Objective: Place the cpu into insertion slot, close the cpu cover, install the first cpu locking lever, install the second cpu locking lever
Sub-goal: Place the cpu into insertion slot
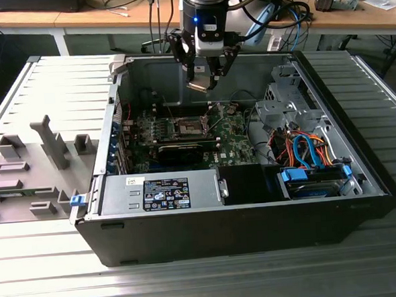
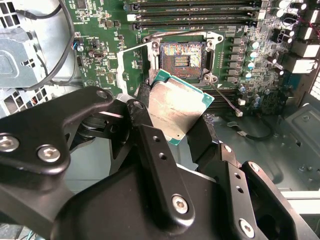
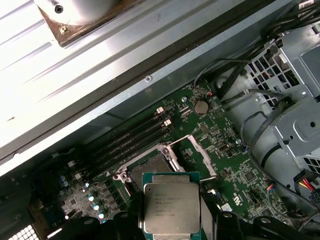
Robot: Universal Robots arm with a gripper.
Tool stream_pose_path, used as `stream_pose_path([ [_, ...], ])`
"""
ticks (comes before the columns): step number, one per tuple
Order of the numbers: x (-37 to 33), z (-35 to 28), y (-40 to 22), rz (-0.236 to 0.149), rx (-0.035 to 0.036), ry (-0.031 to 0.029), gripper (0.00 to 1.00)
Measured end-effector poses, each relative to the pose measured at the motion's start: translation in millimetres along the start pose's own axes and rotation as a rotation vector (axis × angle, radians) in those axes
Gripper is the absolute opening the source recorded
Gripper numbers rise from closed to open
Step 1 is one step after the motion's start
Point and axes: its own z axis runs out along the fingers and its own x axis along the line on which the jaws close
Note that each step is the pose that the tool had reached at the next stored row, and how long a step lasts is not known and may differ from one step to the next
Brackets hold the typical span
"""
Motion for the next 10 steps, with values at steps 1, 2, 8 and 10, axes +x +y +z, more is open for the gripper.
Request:
stream_pose_path([
  [1, 0.0, 0.0, 0.0, 0.001, 0.0, 0.0, 0.55],
  [2, 0.0, 0.0, 0.0, 0.002, 0.0, -0.0001, 0.55],
  [8, 0.0, 0.0, 0.0, 0.009, -0.0001, -0.0004, 0.55],
  [10, 0.0, 0.0, 0.0, 0.012, -0.0001, -0.0006, 0.55],
])
